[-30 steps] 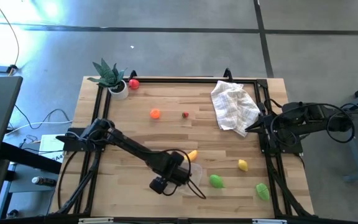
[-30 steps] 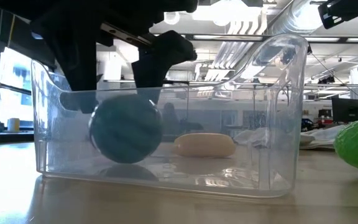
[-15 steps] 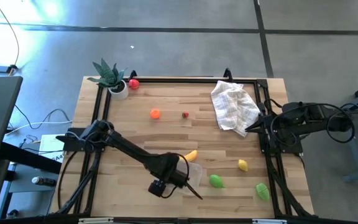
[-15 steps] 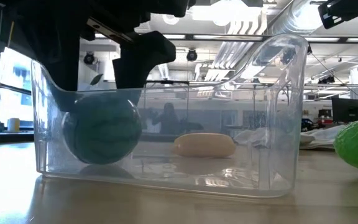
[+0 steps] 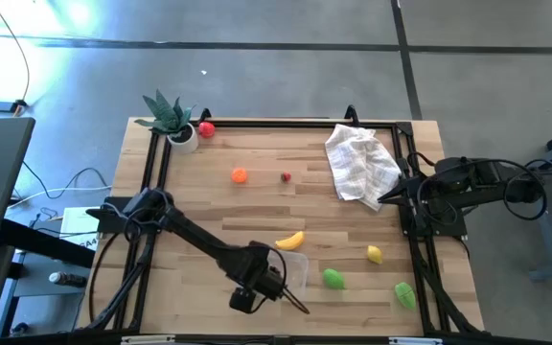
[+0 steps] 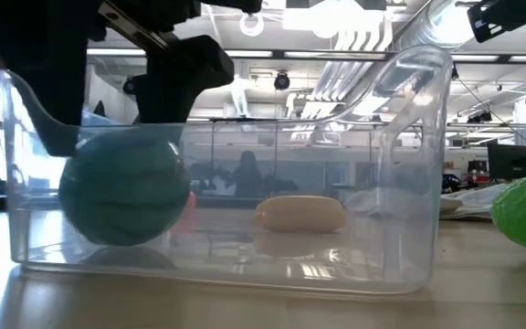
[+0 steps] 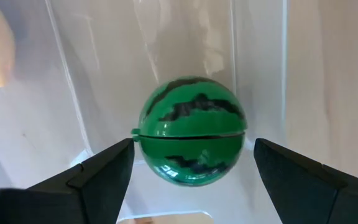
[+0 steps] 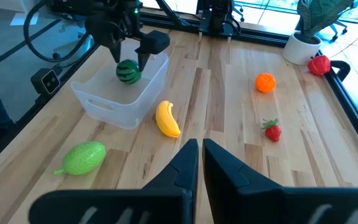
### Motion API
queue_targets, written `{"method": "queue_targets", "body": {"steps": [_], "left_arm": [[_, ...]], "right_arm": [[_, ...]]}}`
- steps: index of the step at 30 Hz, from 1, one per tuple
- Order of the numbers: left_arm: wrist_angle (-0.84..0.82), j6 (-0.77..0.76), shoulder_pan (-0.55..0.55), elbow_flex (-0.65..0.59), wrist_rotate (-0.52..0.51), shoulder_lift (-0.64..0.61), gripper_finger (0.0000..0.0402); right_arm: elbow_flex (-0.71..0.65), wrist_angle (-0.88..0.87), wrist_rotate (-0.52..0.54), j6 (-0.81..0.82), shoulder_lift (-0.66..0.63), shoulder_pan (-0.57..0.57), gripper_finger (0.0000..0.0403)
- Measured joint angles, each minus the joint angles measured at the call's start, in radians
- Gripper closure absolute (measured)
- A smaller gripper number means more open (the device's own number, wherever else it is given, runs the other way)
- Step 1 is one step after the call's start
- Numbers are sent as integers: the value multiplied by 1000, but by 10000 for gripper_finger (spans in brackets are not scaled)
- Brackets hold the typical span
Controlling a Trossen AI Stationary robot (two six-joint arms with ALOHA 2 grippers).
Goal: Pick and placing Produce into tupperware
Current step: Put the tangerine into the bin
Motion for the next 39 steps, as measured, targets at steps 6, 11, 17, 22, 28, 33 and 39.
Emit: {"method": "queue_targets", "body": {"steps": [6, 11, 17, 22, 28, 33, 39], "left_arm": [[34, -103, -15, 0, 11, 0, 80], [40, -118, -20, 0, 10, 0, 80], [35, -110, -17, 0, -1, 0, 80], [-43, -76, -17, 54, -28, 0, 80], [-205, -5, -11, 217, -130, -1, 80], [-396, 57, 21, 383, -170, -2, 80], [-497, 171, 102, 555, -188, -11, 80]], "right_arm": [[0, 0, 0, 0, 0, 0, 386], [0, 0, 0, 0, 0, 0, 386], [0, 0, 0, 0, 0, 0, 386], [0, 0, 0, 0, 0, 0, 386], [0, 0, 0, 0, 0, 0, 386], [0, 0, 0, 0, 0, 0, 386], [0, 0, 0, 0, 0, 0, 386]]}}
